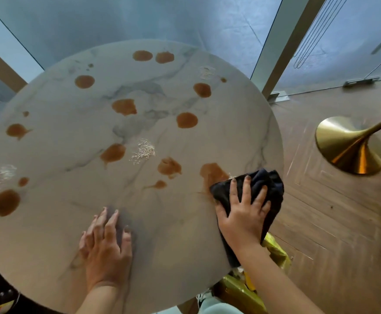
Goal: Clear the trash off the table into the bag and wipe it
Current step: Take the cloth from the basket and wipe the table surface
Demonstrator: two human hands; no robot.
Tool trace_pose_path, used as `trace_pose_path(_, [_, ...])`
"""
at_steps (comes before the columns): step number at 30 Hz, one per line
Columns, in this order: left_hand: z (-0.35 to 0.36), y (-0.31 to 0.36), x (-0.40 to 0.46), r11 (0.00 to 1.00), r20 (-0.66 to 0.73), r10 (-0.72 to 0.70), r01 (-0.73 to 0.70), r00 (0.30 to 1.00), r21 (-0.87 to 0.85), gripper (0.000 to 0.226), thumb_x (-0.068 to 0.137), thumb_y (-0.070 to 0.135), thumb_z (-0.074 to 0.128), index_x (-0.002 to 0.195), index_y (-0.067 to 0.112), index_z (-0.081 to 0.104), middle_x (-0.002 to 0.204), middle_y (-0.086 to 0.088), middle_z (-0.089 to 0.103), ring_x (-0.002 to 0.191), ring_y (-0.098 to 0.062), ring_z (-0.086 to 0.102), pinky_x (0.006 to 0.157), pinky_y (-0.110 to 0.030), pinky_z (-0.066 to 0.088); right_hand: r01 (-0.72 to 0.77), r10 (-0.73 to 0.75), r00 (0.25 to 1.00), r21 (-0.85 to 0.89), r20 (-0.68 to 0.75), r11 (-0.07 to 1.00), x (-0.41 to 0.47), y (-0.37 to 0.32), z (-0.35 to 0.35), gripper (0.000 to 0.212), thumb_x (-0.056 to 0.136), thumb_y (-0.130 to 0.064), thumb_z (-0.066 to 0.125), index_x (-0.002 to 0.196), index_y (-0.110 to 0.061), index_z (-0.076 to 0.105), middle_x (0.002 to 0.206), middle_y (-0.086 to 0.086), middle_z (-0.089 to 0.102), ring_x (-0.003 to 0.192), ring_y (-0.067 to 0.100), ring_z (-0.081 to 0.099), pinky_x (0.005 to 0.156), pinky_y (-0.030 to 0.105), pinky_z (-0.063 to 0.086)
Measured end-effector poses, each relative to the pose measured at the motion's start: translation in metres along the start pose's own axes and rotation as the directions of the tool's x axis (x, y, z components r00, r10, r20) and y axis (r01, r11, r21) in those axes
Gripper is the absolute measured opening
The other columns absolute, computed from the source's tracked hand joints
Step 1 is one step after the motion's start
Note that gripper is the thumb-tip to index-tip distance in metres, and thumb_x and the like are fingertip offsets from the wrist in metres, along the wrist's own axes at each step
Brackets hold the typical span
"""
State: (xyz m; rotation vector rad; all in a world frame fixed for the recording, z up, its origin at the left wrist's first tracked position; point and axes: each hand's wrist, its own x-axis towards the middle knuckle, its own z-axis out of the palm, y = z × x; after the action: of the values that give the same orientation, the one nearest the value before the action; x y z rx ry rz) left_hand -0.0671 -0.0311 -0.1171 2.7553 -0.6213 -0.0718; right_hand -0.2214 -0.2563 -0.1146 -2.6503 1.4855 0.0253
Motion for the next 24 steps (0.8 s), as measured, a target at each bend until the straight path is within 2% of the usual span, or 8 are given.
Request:
trace_pose_path(4, [-0.002,0.000,0.000,1.000,-0.003,-0.009,0.009,1.000,-0.001,0.062,0.078,0.048,0.031,0.124,0.013,0.055,0.140,-0.011,0.044,0.131,-0.027,0.031,0.107,-0.046,0.020,0.280,-0.282,0.958,0.049,0.043,0.959,-0.053,0.019,0.006,0.065,0.085,-0.062,0.032,0.137,-0.025,0.041,0.148,0.007,0.032,0.136,0.037,0.027,0.105,0.055,0.023])
trace_pose_path(7, [-0.001,0.003,0.001,1.000,0.000,-0.011,0.011,1.000,0.001,0.061,0.078,0.047,0.032,0.123,0.013,0.055,0.139,-0.012,0.045,0.130,-0.027,0.031,0.106,-0.047,0.021,0.150,-0.151,0.988,0.027,0.035,0.988,-0.022,0.043,0.000,0.073,0.083,-0.071,0.014,0.140,-0.030,0.034,0.150,0.005,0.030,0.136,0.036,0.022,0.105,0.059,0.019])
trace_pose_path(9, [-0.001,0.002,0.001,1.000,0.003,0.002,-0.002,1.000,0.011,0.060,0.078,0.046,0.033,0.123,0.013,0.055,0.139,-0.012,0.045,0.129,-0.027,0.031,0.106,-0.046,0.020,0.020,-0.021,0.999,0.011,0.040,1.000,0.017,0.028,-0.003,0.077,0.080,-0.071,0.013,0.143,-0.030,0.029,0.154,0.006,0.020,0.138,0.040,0.013,0.104,0.065,0.014])
trace_pose_path(11, [-0.002,0.000,0.001,1.000,0.006,-0.002,0.002,1.000,0.013,0.060,0.079,0.046,0.032,0.124,0.013,0.054,0.139,-0.012,0.045,0.130,-0.026,0.030,0.107,-0.045,0.019,0.004,-0.004,0.997,0.003,0.080,1.000,0.030,0.001,-0.004,0.075,0.080,-0.067,0.013,0.145,-0.030,0.021,0.156,0.006,0.010,0.140,0.041,0.005,0.106,0.064,0.008])
trace_pose_path(16, [-0.002,0.001,0.000,1.000,0.006,-0.006,0.006,1.000,0.010,0.060,0.079,0.046,0.033,0.124,0.013,0.054,0.138,-0.013,0.046,0.128,-0.028,0.032,0.106,-0.046,0.021,0.334,-0.336,0.937,0.046,0.090,0.942,-0.028,0.006,0.003,0.068,0.079,-0.060,0.036,0.140,-0.031,0.033,0.152,0.003,0.027,0.139,0.032,0.018,0.107,0.056,0.015])
trace_pose_path(19, [-0.003,0.002,0.000,1.000,0.005,0.004,-0.004,1.000,0.018,0.059,0.080,0.044,0.033,0.123,0.011,0.054,0.136,-0.015,0.047,0.126,-0.029,0.032,0.105,-0.046,0.022,0.185,-0.187,0.981,0.035,0.061,0.982,-0.002,0.030,-0.002,0.072,0.079,-0.067,0.027,0.142,-0.033,0.027,0.154,0.001,0.020,0.140,0.032,0.013,0.108,0.056,0.009])
trace_pose_path(22, [-0.003,0.001,0.002,1.000,0.012,-0.005,0.005,1.000,0.025,0.059,0.080,0.045,0.033,0.124,0.012,0.054,0.137,-0.014,0.046,0.126,-0.029,0.032,0.105,-0.049,0.023,0.005,-0.006,0.994,0.003,0.112,1.000,0.048,0.007,-0.008,0.074,0.083,-0.068,0.015,0.147,-0.032,0.010,0.157,0.002,-0.001,0.141,0.037,-0.003,0.109,0.062,0.005])
trace_pose_path(24, [-0.003,0.000,0.001,1.000,0.017,-0.005,0.005,1.000,0.025,0.059,0.080,0.045,0.033,0.124,0.012,0.054,0.137,-0.013,0.046,0.127,-0.030,0.033,0.105,-0.049,0.023,0.052,-0.053,0.992,0.011,0.118,0.999,0.055,-0.026,-0.007,0.073,0.084,-0.066,0.019,0.147,-0.029,0.011,0.157,0.005,0.000,0.140,0.040,-0.003,0.108,0.063,0.006])
